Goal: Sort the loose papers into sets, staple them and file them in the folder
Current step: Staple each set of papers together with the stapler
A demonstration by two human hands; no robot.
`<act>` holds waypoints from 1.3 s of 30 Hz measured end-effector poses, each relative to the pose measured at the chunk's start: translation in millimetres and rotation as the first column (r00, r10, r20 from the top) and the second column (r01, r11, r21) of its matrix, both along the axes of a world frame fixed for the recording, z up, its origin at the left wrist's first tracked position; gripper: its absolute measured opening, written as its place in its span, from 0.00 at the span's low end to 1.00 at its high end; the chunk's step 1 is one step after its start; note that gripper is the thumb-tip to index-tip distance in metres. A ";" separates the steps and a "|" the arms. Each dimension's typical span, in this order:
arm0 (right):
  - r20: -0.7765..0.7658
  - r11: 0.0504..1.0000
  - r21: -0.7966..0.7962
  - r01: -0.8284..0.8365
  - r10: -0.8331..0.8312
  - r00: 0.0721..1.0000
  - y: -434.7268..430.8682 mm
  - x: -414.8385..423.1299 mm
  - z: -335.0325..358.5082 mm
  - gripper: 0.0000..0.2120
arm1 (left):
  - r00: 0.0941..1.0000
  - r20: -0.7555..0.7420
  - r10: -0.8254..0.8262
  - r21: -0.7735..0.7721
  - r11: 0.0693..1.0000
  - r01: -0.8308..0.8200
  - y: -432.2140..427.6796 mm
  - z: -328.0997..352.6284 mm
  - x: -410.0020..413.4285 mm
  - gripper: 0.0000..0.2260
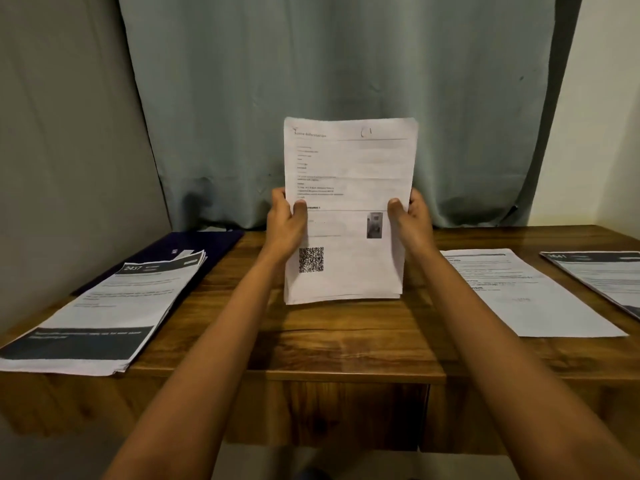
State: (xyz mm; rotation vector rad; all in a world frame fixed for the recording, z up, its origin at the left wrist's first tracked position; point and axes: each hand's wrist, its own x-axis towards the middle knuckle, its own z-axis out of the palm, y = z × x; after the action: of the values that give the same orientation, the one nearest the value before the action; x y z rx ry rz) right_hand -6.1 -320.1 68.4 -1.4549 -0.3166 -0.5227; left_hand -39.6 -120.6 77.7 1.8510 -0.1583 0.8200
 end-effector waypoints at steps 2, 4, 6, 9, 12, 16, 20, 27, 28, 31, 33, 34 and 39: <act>0.011 0.999 -0.039 -0.007 0.007 1.000 1.8 6.2 2.7 0.11 | 0.999 0.016 -0.029 -0.013 0.999 0.030 6.0 1.1 2.9 0.08; -0.015 0.997 -0.075 -0.017 0.016 1.000 2.6 10.3 0.8 0.14 | 0.999 0.007 -0.041 -0.025 0.999 0.041 13.0 -2.6 5.3 0.08; -0.039 0.993 -0.110 -0.031 0.027 0.999 3.5 12.4 -3.5 0.15 | 0.998 0.031 -0.056 -0.042 0.997 0.057 18.0 -8.1 3.1 0.10; -0.037 0.991 -0.124 -0.048 0.043 0.998 5.7 14.5 -4.5 0.16 | 0.994 0.071 -0.081 -0.080 0.993 0.087 20.4 -12.5 1.1 0.14; -0.023 0.992 -0.121 -0.046 0.043 0.999 8.0 16.8 -0.3 0.15 | 0.992 0.087 -0.089 -0.123 0.987 0.099 20.0 -8.4 2.1 0.14; -0.019 0.993 -0.116 -0.009 0.007 1.000 9.4 19.7 3.9 0.11 | 0.977 0.055 -0.206 -0.184 0.960 0.213 25.3 -1.0 4.8 0.13; -0.039 0.996 -0.084 -0.006 0.003 0.999 7.2 20.1 6.3 0.10 | 0.934 0.011 -0.358 -0.275 0.897 0.347 30.1 7.4 3.7 0.12; -0.107 0.990 -0.054 -0.133 0.127 0.986 6.9 20.9 -0.9 0.10 | 0.870 0.076 -0.486 -0.473 0.751 0.461 27.4 35.8 3.0 0.06; -0.113 0.989 -0.055 -0.140 0.133 0.985 6.3 21.4 0.9 0.10 | 0.859 0.089 -0.504 -0.492 0.728 0.478 27.7 40.3 2.9 0.06; -0.107 0.988 -0.037 -0.151 0.146 0.983 5.6 23.1 5.2 0.11 | 0.836 0.105 -0.538 -0.524 0.685 0.506 28.8 49.1 3.2 0.08; -0.100 0.988 -0.022 -0.151 0.148 0.984 6.2 23.0 5.5 0.10 | 0.831 0.100 -0.547 -0.529 0.679 0.510 27.8 49.8 2.2 0.08; -0.098 0.988 -0.015 -0.151 0.148 0.984 6.7 23.1 4.9 0.09 | 0.829 0.098 -0.551 -0.529 0.676 0.513 27.8 48.5 2.2 0.08; -0.116 0.988 -0.016 -0.156 0.153 0.981 9.4 22.2 -2.0 0.11 | 0.825 0.074 -0.560 -0.501 0.695 0.516 32.4 30.8 0.3 0.13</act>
State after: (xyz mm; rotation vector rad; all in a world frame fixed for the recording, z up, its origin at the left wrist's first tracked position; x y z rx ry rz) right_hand 16.0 -310.7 66.3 -1.4645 -0.3425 -0.3092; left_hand -39.3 -88.2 108.6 1.2291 -0.3798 0.3137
